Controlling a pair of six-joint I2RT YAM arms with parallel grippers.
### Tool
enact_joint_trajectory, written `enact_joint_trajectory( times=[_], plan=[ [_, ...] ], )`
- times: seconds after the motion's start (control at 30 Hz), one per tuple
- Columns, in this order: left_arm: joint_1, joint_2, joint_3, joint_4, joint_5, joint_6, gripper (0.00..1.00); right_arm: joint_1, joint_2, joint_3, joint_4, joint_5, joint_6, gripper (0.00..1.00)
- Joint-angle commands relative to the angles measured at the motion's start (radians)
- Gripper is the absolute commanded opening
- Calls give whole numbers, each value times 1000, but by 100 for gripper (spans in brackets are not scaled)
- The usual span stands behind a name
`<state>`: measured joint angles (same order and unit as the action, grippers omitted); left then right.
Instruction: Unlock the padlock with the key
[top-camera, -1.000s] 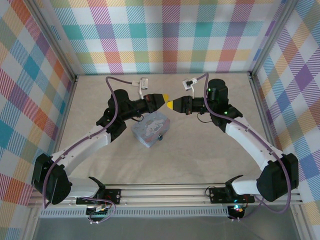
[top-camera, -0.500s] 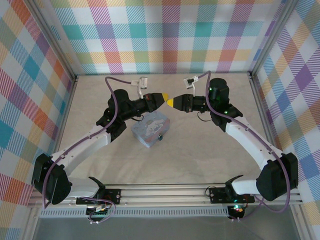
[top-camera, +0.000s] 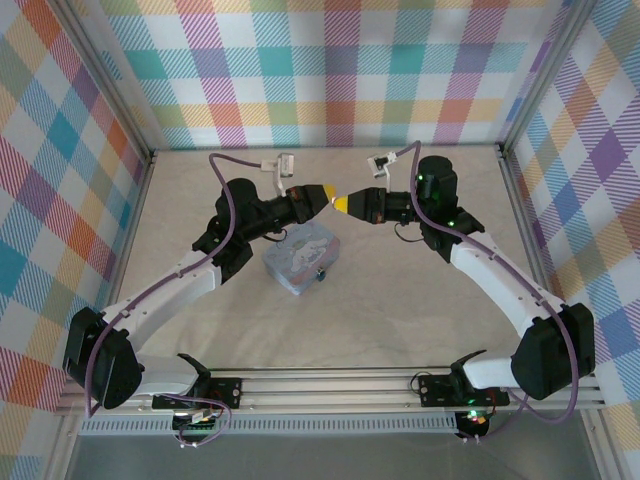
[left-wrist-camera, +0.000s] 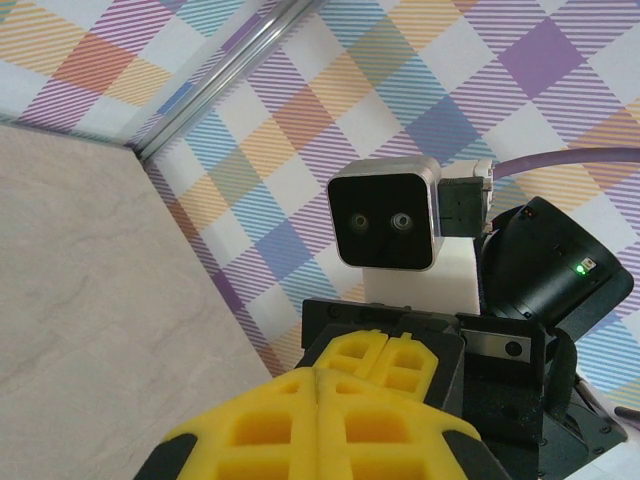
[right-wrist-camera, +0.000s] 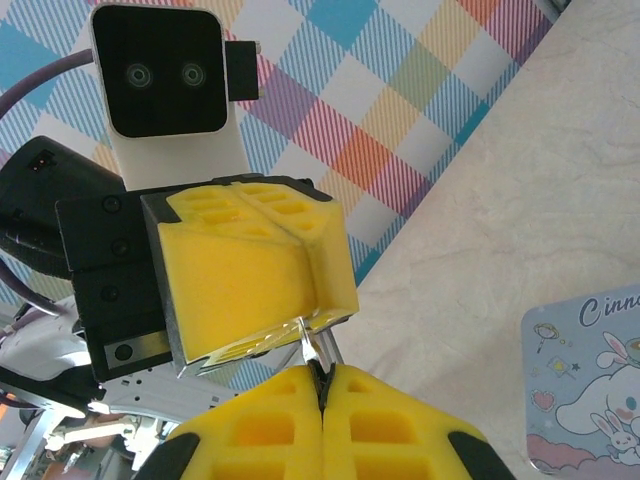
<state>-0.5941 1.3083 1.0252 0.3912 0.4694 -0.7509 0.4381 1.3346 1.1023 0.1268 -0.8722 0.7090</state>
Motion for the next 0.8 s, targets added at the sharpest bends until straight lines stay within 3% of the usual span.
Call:
enact_joint_trajectory(
  times=[0.0,0.1,0.3,0.5,0.77],
  plan=[
    [-3,-15,21,-13,-19,27,14,1,-5,2,-14,8,-43,1],
    [-3,-28,32,-72,-47,55,43,0,-22,3,-75,36,-90,1],
    [-1,-98,29,-304,-222,116,66,1,-63,14,-283,150,-238,1],
    [0,-166,15,-695,-537,95,78,-1,-75,5,-419,281,-330,1],
    [12,-279,-127,-909,-689,-98,87,-1,-22,-36,-396,300,-324,1]
  ],
)
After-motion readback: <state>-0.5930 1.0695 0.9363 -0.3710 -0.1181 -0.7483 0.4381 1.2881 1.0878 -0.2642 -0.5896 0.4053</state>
